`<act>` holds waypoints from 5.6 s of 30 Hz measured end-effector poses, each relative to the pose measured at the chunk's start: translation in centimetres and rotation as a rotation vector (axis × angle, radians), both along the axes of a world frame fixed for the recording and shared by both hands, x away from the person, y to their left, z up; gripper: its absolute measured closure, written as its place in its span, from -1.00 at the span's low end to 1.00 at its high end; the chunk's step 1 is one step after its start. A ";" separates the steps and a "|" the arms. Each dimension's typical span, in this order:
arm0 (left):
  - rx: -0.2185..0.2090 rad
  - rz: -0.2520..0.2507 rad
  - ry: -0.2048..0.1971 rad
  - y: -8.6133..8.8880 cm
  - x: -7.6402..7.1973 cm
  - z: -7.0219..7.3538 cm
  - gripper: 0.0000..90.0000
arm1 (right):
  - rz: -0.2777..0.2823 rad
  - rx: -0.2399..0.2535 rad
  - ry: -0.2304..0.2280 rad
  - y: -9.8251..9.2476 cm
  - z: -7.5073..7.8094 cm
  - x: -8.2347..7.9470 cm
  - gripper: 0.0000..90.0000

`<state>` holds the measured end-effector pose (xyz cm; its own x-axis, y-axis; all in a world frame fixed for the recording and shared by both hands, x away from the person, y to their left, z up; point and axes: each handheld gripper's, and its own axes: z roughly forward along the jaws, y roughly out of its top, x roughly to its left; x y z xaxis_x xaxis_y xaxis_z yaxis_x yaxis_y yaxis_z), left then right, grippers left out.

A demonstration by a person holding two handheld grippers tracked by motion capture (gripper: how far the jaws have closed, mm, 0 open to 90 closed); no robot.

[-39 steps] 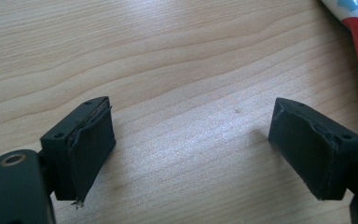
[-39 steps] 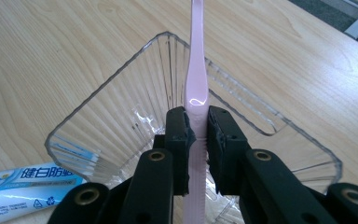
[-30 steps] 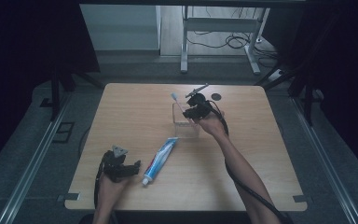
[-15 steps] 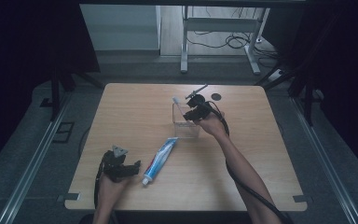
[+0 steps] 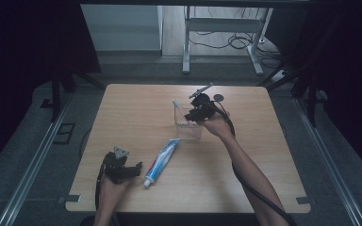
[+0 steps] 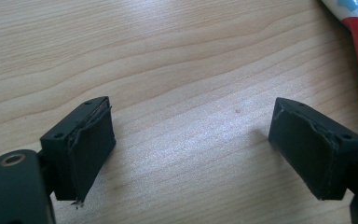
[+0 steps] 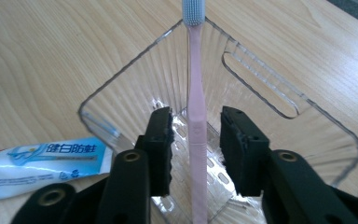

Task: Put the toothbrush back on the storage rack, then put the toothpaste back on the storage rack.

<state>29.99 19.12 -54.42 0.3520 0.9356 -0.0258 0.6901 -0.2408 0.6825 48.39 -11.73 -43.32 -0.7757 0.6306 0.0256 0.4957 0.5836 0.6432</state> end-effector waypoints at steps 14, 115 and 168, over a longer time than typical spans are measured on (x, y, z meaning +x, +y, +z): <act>0.000 0.001 -0.001 0.0 0.0 0.0 -0.69 | 0.012 0.057 -0.032 -2.3 1.7 -2.3 -0.11; -0.001 -0.016 -0.003 -0.2 -0.1 0.0 -0.70 | -0.130 0.057 -0.069 -15.9 -9.0 -16.7 -0.88; 0.039 -0.220 0.109 -1.5 1.6 4.2 -0.57 | -0.162 0.050 -0.081 -16.9 -11.0 -17.0 -0.90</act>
<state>31.57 17.57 -50.23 0.5448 0.8376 -0.0405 0.6869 -0.4181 0.5945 31.34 -28.59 -54.29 -0.6649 0.7469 0.0013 0.5256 0.4668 0.7112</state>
